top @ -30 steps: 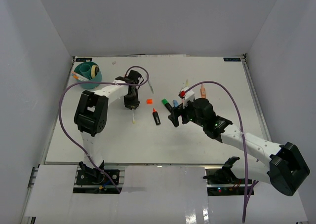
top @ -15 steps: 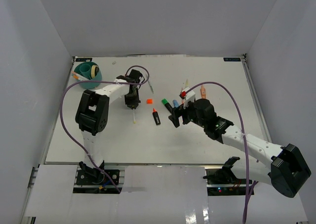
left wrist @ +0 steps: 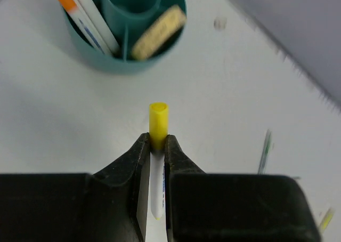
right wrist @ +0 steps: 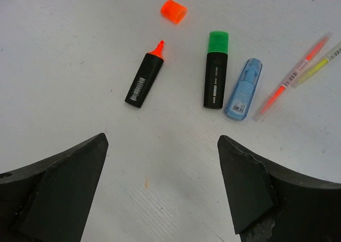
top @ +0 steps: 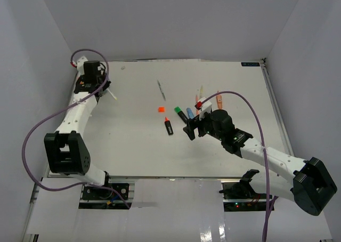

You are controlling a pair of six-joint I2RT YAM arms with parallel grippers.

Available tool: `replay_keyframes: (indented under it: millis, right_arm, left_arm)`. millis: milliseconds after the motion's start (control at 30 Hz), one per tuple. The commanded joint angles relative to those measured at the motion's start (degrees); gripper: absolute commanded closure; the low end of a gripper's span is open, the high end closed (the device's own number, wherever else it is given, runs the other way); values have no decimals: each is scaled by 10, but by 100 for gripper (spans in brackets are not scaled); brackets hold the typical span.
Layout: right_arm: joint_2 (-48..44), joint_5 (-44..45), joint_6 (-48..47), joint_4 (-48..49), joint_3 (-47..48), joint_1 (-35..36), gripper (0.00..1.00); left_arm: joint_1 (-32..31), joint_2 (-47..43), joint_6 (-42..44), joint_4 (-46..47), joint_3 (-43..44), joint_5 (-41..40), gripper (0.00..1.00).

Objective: Sort the stationery into containers
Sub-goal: Pick up the pen from the center of the board, then place the pen in the storage box.

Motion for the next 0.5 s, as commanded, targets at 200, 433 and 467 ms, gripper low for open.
replay_keyframes:
  millis: [200, 433, 467]
  right_arm:
    - [-7, 0, -10, 42, -5, -2, 10]
    - [4, -5, -11, 55, -14, -2, 10]
    - [7, -5, -11, 55, -14, -2, 10]
  left_arm:
    - [104, -80, -89, 309, -131, -97, 100]
    - [148, -46, -125, 455, -167, -110, 100]
    - [149, -41, -119, 466, -165, -111, 100]
